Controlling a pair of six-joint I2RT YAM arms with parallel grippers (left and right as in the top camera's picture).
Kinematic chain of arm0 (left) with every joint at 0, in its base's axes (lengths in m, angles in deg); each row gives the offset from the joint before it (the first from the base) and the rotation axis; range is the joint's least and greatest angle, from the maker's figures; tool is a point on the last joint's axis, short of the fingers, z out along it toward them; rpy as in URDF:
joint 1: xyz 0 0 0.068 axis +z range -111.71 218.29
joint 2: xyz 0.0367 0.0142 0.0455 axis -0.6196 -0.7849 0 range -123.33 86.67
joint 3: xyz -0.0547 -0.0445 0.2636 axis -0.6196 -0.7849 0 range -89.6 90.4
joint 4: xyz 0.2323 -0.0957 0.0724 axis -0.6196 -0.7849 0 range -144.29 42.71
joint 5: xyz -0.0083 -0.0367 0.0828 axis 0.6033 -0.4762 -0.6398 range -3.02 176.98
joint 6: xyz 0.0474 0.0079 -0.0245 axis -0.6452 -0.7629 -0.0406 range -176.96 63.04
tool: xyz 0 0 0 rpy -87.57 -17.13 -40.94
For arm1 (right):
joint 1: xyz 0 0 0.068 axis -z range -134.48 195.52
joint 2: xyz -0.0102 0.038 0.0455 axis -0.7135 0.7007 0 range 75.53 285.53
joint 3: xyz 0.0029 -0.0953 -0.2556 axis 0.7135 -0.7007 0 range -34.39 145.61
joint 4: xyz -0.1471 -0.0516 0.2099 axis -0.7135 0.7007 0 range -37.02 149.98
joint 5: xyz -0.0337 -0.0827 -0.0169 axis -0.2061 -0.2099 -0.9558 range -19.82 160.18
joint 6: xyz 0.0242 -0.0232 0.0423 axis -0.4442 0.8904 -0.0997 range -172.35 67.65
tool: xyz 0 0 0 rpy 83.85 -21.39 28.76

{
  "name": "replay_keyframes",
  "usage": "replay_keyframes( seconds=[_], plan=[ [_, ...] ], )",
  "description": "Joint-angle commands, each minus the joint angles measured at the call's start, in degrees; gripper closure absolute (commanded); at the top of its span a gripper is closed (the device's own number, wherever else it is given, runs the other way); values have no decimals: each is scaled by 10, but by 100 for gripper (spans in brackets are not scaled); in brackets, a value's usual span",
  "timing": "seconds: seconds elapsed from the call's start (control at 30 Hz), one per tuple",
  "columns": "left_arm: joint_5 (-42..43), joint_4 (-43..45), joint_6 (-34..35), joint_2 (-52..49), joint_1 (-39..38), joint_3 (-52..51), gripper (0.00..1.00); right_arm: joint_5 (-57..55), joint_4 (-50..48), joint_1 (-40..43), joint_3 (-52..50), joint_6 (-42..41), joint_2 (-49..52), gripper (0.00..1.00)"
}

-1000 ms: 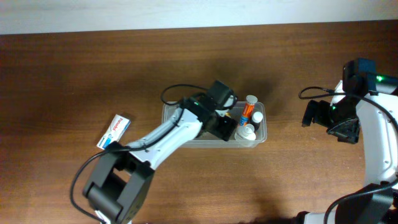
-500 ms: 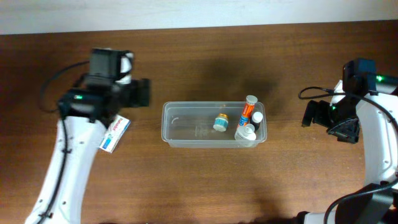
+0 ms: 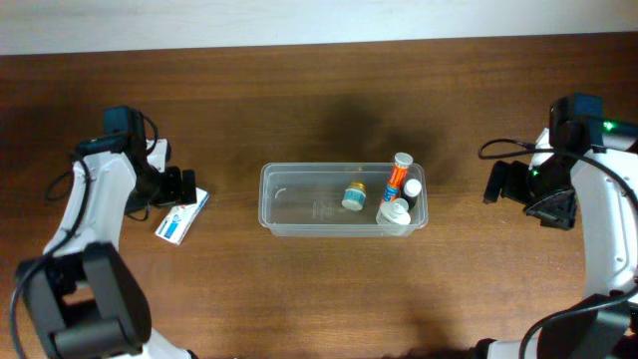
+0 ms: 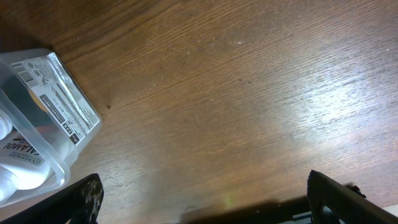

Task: Pack container
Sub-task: 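Return the left gripper and grasp the white Panadol box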

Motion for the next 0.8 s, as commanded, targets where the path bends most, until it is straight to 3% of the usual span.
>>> replay_keyframes(
  seconds=[0.0, 0.4, 0.47, 0.6, 0.77],
  plan=[
    [16, 5, -21, -37, 2, -4, 1, 6, -2, 2, -3, 2, 1, 3],
    [14, 19, -21, -97, -2, -5, 2, 6, -2, 2, -3, 2, 1, 3],
    [14, 16, -21, -97, -2, -5, 10, 6, -2, 2, -3, 2, 1, 3],
    [14, 9, -21, -97, -2, -5, 38, 6, -2, 2, -3, 2, 1, 3],
    [14, 0, -21, -97, -2, -4, 47, 6, -2, 2, -3, 2, 1, 3]
  ],
)
